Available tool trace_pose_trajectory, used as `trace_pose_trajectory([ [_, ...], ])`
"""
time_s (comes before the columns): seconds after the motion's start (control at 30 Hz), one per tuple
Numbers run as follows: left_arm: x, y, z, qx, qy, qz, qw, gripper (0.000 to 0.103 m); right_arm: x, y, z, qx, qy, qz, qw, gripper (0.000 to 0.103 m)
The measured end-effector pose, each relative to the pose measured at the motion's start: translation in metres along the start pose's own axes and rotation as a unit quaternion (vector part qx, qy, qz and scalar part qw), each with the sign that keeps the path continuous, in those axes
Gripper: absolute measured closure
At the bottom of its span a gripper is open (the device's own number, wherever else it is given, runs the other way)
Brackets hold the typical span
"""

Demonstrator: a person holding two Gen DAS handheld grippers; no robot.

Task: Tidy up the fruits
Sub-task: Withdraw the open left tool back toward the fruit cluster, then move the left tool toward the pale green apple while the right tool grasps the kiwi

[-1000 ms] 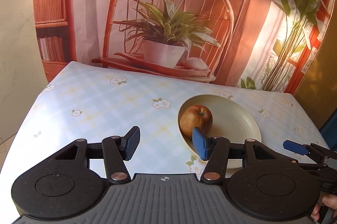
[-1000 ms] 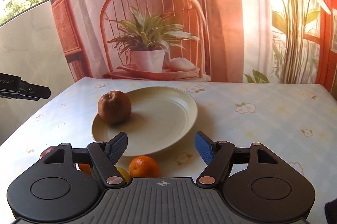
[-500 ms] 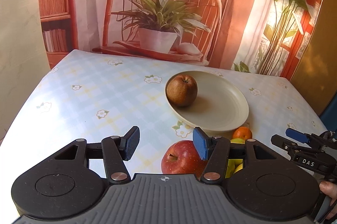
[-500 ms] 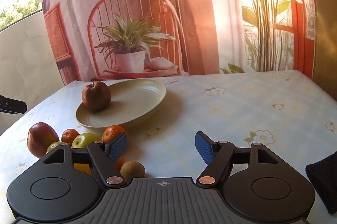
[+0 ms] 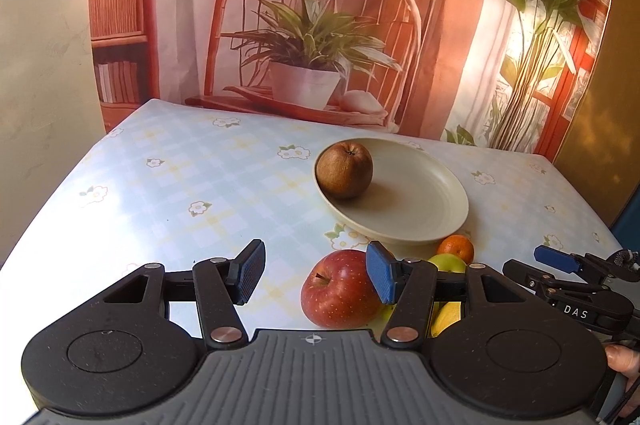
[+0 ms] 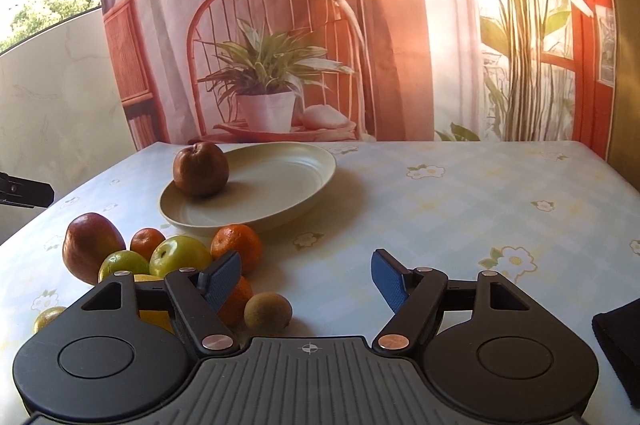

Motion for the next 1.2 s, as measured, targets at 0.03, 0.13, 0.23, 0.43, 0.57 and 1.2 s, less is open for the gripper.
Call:
trace_pose_trajectory([
  [0.03,-0.002,-0.001,0.000,0.000,-0.003,-0.003,1.0000,0.044,0.000,0.000,0.000,0.002,0.001,0.002,1.000,0.033],
  [0.13,-0.007,-0.002,0.000,0.001,-0.007,-0.011,0.9999,0.044,-0.005,0.001,0.000,0.004,-0.003,0.003,1.000,0.033],
  [0.23,-0.013,-0.003,-0.002,0.003,-0.010,-0.017,0.9998,0.044,-0.008,0.006,-0.002,-0.017,0.004,0.012,1.000,0.033],
  [0.43,-0.021,-0.002,-0.010,-0.006,-0.003,-0.022,0.9997,0.044,-0.013,0.019,-0.005,-0.055,0.007,0.009,0.998,0.037],
  [0.57,-0.027,0.000,-0.014,-0.012,-0.002,-0.023,0.9997,0.044,-0.010,0.017,-0.006,-0.053,0.020,0.004,0.998,0.055],
  [1.2,-0.029,-0.004,-0.018,-0.003,0.012,-0.049,0.9987,0.044,-0.008,0.016,-0.010,-0.034,0.043,0.025,0.998,0.070],
])
Point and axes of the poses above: each gripper's, at about its wrist camera, not at the fingertips, and x roughly the way its jaws point, y to its left, z to its top, the point moved 4 cm from there along x, roughly the way its jaws point, and after that the axes turned 11 degrees about -y, right-handed, at the moved point
